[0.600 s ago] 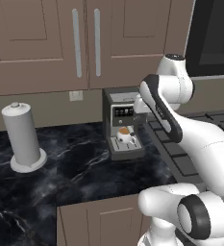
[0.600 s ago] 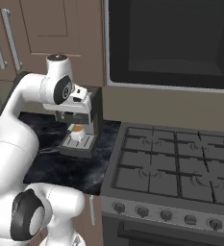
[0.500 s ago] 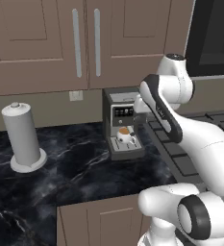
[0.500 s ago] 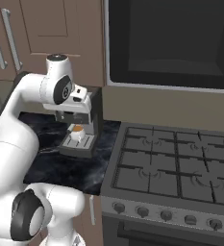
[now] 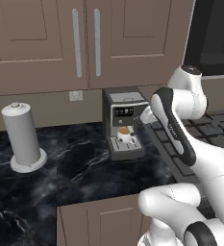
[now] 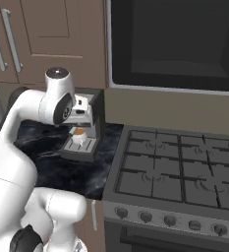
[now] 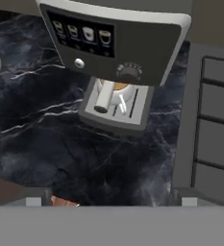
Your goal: Pick up the brewed coffee from the coffee machine and place it next to the breakfast plate on the dining counter.
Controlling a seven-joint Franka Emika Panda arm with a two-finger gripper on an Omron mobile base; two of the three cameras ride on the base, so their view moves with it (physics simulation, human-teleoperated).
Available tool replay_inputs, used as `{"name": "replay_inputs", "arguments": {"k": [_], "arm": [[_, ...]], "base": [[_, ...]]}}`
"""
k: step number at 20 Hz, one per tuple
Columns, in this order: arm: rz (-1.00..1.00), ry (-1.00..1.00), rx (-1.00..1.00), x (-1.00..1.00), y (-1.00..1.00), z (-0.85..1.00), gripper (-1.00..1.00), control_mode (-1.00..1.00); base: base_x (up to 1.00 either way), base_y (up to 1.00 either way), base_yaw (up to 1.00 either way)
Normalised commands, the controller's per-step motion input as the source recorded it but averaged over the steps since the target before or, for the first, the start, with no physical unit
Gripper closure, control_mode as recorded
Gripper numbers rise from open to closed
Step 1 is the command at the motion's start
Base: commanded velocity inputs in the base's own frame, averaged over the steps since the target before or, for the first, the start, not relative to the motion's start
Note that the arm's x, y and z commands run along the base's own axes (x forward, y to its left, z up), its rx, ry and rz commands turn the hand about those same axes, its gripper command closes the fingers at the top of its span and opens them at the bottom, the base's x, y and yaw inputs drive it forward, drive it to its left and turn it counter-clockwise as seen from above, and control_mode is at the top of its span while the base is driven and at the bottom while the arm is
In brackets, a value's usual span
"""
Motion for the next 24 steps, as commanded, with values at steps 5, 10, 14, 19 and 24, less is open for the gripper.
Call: {"name": "replay_inputs", "arguments": {"k": [5, 10, 14, 19, 24], "arm": [[0.21, -0.14, 0.03, -0.05, -0.05, -0.28, -1.0, -1.0], [0.23, -0.19, 0.07, 0.06, -0.02, -0.34, -1.0, -1.0], [0.13, -0.23, 0.1, 0.14, -0.06, -0.33, -1.0, -1.0], [0.09, -0.16, 0.09, 0.24, 0.0, -0.32, -1.0, -1.0], [0.09, -0.1, 0.15, 0.36, -0.08, -0.22, -1.0, -1.0]], "base": [[0.0, 0.0, 0.0], [0.0, 0.0, 0.0], [0.0, 0.0, 0.0], [0.0, 0.0, 0.0], [0.0, 0.0, 0.0]]}}
